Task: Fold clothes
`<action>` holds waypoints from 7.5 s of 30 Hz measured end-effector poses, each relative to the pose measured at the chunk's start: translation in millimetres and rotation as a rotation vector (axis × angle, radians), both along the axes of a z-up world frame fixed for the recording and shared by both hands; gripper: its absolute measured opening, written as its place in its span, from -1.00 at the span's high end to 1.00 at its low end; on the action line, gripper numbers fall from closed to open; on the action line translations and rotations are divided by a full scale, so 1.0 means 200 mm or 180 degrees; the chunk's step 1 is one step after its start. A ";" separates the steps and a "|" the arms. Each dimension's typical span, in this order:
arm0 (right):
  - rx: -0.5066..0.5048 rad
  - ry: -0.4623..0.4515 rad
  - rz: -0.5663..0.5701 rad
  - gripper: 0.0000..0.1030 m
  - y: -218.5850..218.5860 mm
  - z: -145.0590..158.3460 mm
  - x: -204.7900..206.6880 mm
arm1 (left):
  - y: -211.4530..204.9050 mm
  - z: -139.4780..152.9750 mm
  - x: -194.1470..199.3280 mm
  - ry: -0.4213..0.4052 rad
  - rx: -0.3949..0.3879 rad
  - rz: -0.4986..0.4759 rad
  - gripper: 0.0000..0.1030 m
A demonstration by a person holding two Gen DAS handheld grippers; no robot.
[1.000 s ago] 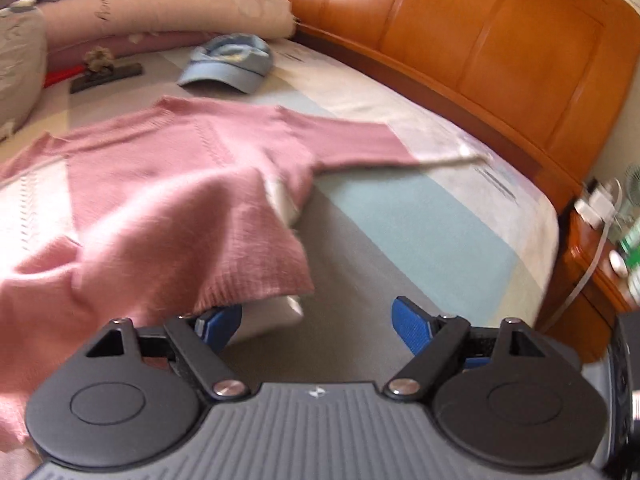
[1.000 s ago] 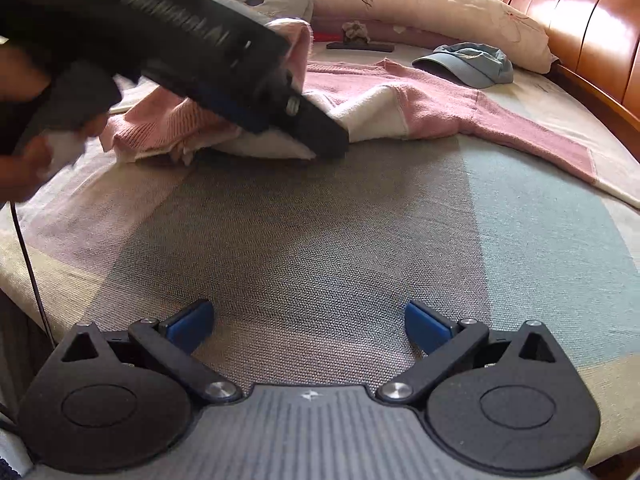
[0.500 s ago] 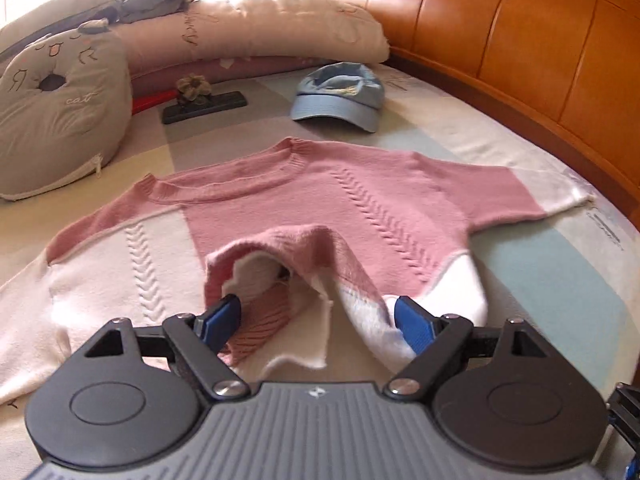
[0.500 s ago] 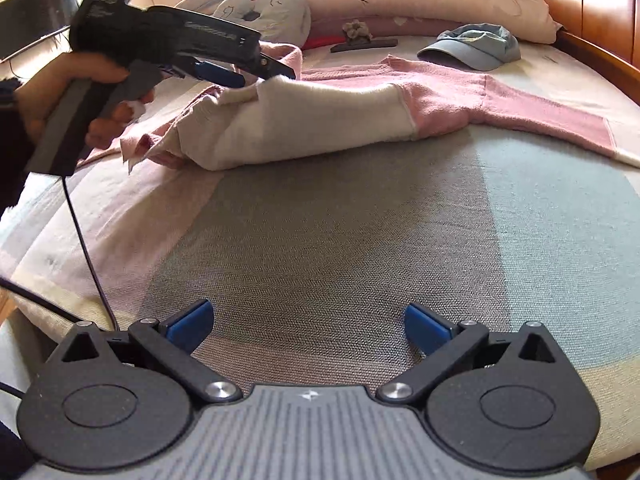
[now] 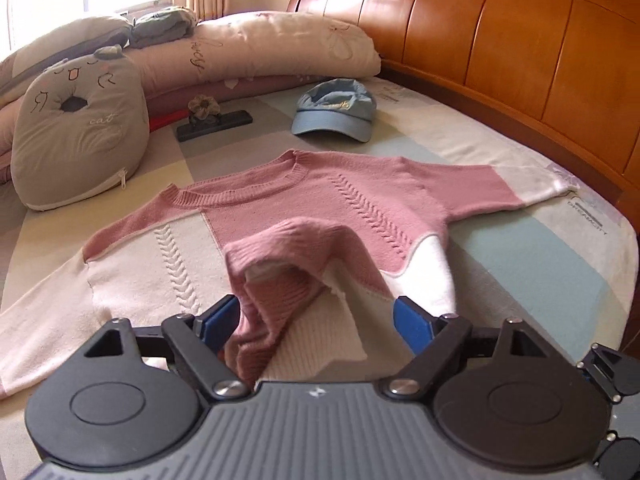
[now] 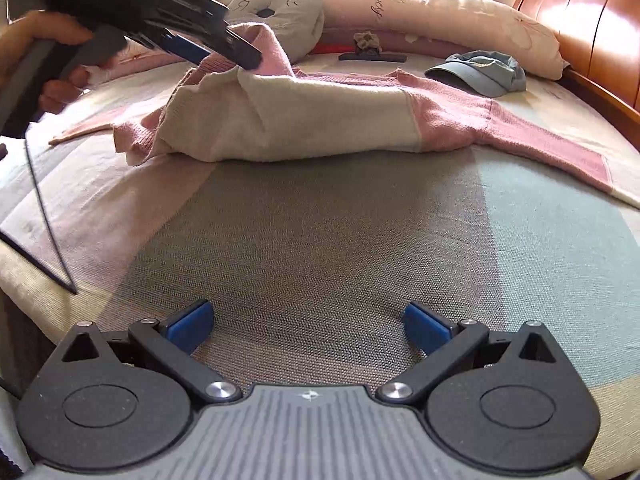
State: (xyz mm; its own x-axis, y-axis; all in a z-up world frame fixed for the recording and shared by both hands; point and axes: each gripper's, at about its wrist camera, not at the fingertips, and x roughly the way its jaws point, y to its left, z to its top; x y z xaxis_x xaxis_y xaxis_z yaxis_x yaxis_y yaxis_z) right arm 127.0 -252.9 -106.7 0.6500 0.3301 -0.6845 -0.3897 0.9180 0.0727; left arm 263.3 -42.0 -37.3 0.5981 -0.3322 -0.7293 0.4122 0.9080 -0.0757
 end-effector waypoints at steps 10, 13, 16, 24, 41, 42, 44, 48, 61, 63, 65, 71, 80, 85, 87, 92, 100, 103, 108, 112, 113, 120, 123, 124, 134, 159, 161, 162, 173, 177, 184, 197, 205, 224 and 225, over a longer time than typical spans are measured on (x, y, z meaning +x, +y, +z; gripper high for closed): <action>-0.0014 0.0050 -0.0108 -1.00 0.01 0.01 0.01 | 0.06 -0.10 -0.27 0.0204 -0.0165 -0.0021 -0.68; 0.0084 0.0130 -0.0153 -1.00 -0.02 0.03 0.01 | 0.10 -0.21 -0.20 0.0307 -0.0254 0.0199 -0.68; 0.0183 0.0195 -0.0198 -1.00 -0.04 0.04 0.01 | 0.12 -0.27 -0.14 0.0272 -0.0286 0.0360 -0.68; 0.0064 0.0159 -0.0153 -1.00 -0.03 0.03 0.00 | 0.10 -0.29 -0.08 0.0105 -0.0402 0.0358 -0.67; 0.0109 0.0102 -0.0089 -1.00 -0.04 0.03 -0.01 | 0.02 -0.27 -0.09 0.0075 -0.0649 -0.0190 -0.79; 0.0126 0.0107 -0.0088 -1.00 -0.05 0.03 -0.01 | 0.02 -0.26 -0.10 0.0118 -0.0740 -0.0256 -0.79; 0.0173 0.0117 -0.0089 -1.00 -0.06 0.03 -0.01 | 0.03 -0.24 -0.14 0.0213 -0.0858 -0.0473 -0.79; 0.0234 0.0124 -0.0120 -1.00 -0.07 0.03 0.00 | 0.01 -0.23 -0.18 0.0060 -0.0664 -0.0509 -0.81; 0.0263 0.0095 -0.0158 -1.00 -0.08 0.03 -0.02 | -0.08 -0.29 -0.18 0.0142 -0.0530 -0.0500 -0.83; 0.0217 0.0079 -0.0160 -1.00 -0.06 0.03 -0.02 | -0.05 -0.30 -0.20 0.0152 -0.0535 -0.0371 -0.76; 0.0153 0.0049 -0.0132 -1.00 -0.05 0.02 -0.03 | -0.01 -0.31 -0.23 0.0111 -0.0616 -0.0216 -0.71; 0.0037 -0.0032 -0.0092 -1.00 -0.04 0.01 -0.06 | 0.06 -0.31 -0.32 -0.0131 -0.0463 0.0032 0.14; -0.0033 -0.0035 -0.0121 -1.00 -0.02 0.01 -0.07 | 0.05 -0.26 -0.36 -0.0281 -0.0458 0.0041 0.83; -0.0040 -0.0007 -0.0129 -1.00 -0.02 0.02 -0.07 | 0.04 -0.23 -0.38 -0.0359 -0.0448 0.0036 0.91; -0.0042 0.0012 -0.0139 -1.00 -0.02 0.02 -0.06 | 0.03 -0.21 -0.40 -0.0357 -0.0494 -0.0018 0.92; -0.0046 0.0051 -0.0155 -1.00 -0.02 0.03 -0.07 | 0.02 -0.14 -0.45 -0.0350 -0.0610 -0.0152 0.93; 0.0151 0.0176 -0.0195 -1.00 -0.06 0.06 -0.09 | -0.14 0.00 -0.58 -0.0342 -0.0856 -0.0736 0.93; 0.0240 0.0218 -0.0211 -1.00 -0.09 0.07 -0.10 | -0.23 0.05 -0.60 -0.0376 -0.0925 -0.0981 0.93; 0.0334 0.0264 -0.0281 -1.00 -0.13 0.08 -0.11 | -0.38 0.10 -0.61 -0.0362 -0.0981 -0.1263 0.93; 0.0416 0.0293 -0.0372 -1.00 -0.17 0.08 -0.11 | -0.47 0.11 -0.61 -0.0287 -0.1032 -0.1423 0.92; 0.0446 0.0304 -0.0389 -1.00 -0.18 0.08 -0.10 | -0.50 0.11 -0.61 -0.0269 -0.1045 -0.1464 0.91; 0.0478 0.0310 -0.0493 -1.00 -0.23 0.09 -0.09 | -0.53 0.10 -0.62 -0.0104 -0.1141 -0.1596 0.55; 0.0476 0.0316 -0.0546 -1.00 -0.26 0.09 -0.09 | -0.52 0.14 -0.62 -0.0094 -0.1184 -0.1622 0.31; 0.0480 0.0320 -0.0561 -1.00 -0.27 0.09 -0.10 | -0.51 0.16 -0.62 -0.0091 -0.1198 -0.1631 0.25; 0.0522 0.0354 -0.0716 -1.00 -0.35 0.11 -0.12 | -0.60 0.22 -0.60 0.0012 -0.1250 -0.1728 -0.17; 0.0539 -0.0241 -0.1256 -1.00 -0.48 0.31 -0.13 | -0.35 0.25 -0.68 0.0121 -0.0961 -0.1465 -0.43; 0.0505 -0.0256 -0.1311 -1.00 -0.50 0.34 -0.16 | -0.28 0.25 -0.68 0.0073 -0.0848 -0.1318 -0.43; 0.0497 -0.0266 -0.1325 -1.00 -0.51 0.35 -0.17 | -0.24 0.24 -0.68 0.0051 -0.0781 -0.1236 -0.43; 0.0296 -0.0479 -0.0974 -1.00 -0.32 0.52 -0.22 | 0.13 0.08 -0.64 -0.0014 -0.0108 -0.0362 -0.45; 0.0221 -0.0540 -0.0794 -1.00 -0.21 0.57 -0.21 | 0.27 0.03 -0.60 0.0010 -0.0077 -0.0090 -0.45; 0.0113 -0.0499 -0.0430 -1.00 -0.03 0.58 -0.17 | 0.48 -0.14 -0.47 0.0307 -0.0491 0.0319 -0.45; 0.0073 0.0088 0.0189 -1.00 0.28 0.31 0.02 | 0.73 -0.29 -0.26 0.0409 -0.1145 0.0700 -0.56; 0.0200 0.0242 0.0049 -1.00 0.22 0.26 0.09 | 0.72 -0.37 -0.15 0.0571 -0.2018 0.0551 -0.67; 0.0492 0.0289 -0.0158 -1.00 0.10 0.26 0.06 | 0.67 -0.45 -0.03 0.0886 -0.2939 0.0765 -0.64; 0.0485 0.0264 -0.0159 -1.00 0.10 0.27 0.05 | 0.67 -0.43 -0.05 0.0845 -0.2968 0.0733 -0.64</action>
State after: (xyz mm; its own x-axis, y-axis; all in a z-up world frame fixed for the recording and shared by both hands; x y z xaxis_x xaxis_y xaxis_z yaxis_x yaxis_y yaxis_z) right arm 136.6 -233.2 -52.7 0.6116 0.4028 -0.6809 -0.3308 0.9121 0.2423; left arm 252.7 91.1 -123.4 0.5753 -0.7368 -0.3552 0.0998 0.4942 -0.8636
